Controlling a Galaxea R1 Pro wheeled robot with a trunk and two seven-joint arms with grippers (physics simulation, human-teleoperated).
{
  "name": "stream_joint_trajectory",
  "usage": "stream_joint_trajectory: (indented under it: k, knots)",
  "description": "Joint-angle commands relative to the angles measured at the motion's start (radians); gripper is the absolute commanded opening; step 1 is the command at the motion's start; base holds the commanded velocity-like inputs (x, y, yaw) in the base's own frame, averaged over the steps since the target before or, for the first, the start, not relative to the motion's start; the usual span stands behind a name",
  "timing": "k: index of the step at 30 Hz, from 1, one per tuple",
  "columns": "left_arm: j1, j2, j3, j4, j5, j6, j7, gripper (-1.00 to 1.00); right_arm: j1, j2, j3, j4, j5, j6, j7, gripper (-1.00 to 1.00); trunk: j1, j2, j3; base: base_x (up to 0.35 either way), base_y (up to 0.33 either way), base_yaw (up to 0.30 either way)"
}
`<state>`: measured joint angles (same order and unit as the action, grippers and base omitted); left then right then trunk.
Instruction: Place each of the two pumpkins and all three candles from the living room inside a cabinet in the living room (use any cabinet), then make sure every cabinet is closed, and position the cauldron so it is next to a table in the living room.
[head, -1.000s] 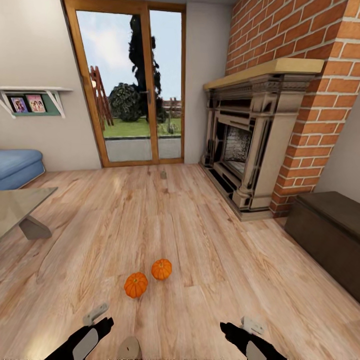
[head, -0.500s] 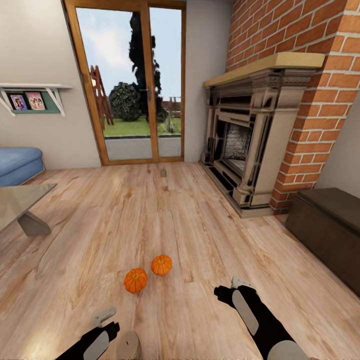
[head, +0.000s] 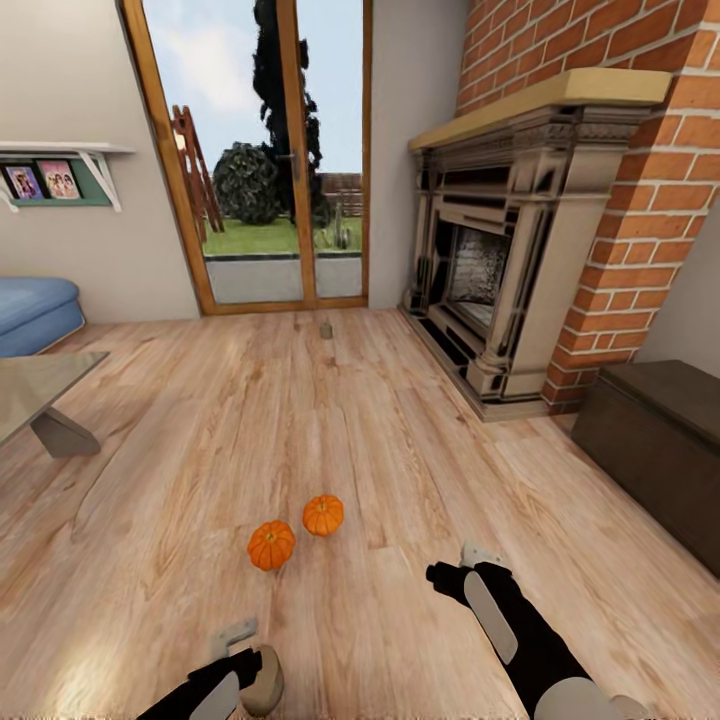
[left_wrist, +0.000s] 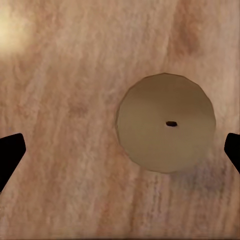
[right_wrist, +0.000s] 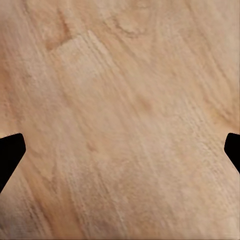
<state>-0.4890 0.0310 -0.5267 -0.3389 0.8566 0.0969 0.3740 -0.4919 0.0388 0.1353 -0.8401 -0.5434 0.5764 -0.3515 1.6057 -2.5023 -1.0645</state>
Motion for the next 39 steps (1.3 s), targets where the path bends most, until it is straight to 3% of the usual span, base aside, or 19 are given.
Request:
stream_joint_trajectory:
  k: [1, 6, 11, 15, 20, 32, 39]
  knots:
    - [0.0, 0.0, -0.01, -0.003, 0.005, 0.005, 0.008, 1.0, 0.0, 0.0, 0.003, -0.001, -0.01, 0.002, -0.01, 1.0, 0.0, -0.001, -0.005, 0.0, 0.0, 0.0]
    - [0.0, -0.017, -0.027, -0.003, 0.003, 0.004, 0.008, 1.0, 0.0, 0.0, 0.004, -0.001, -0.01, 0.002, -0.012, 1.0, 0.002, -0.002, -0.024, 0.0, 0.0, 0.0]
    - [0.0, -0.043, -0.117, -0.003, 0.001, 0.003, 0.008, 1.0, 0.0, 0.001, 0.004, -0.001, -0.01, 0.002, -0.012, 1.0, 0.005, -0.003, -0.044, 0.0, 0.0, 0.0]
    - [0.0, -0.046, -0.137, -0.003, 0.003, -0.024, 0.008, 1.0, 0.0, 0.001, 0.004, -0.009, -0.01, 0.004, -0.013, 1.0, 0.005, -0.003, -0.044, 0.0, 0.0, 0.0]
    - [0.0, -0.049, -0.14, -0.005, 0.007, -0.04, 0.008, 1.0, 0.0, 0.001, 0.006, -0.063, -0.01, 0.023, -0.016, 1.0, 0.005, -0.003, -0.044, 0.0, 0.0, 0.0]
    - [-0.019, -0.04, -0.136, -0.01, 0.008, -0.117, 0.009, 1.0, 0.0, -0.001, 0.002, -0.075, -0.01, 0.041, -0.017, 1.0, 0.005, -0.003, -0.044, 0.0, 0.0, 0.0]
    - [-0.055, -0.041, -0.136, -0.014, 0.001, -0.109, 0.016, 1.0, 0.0, -0.007, 0.001, -0.076, -0.01, 0.043, -0.017, 1.0, 0.005, -0.003, -0.044, 0.0, 0.0, 0.0]
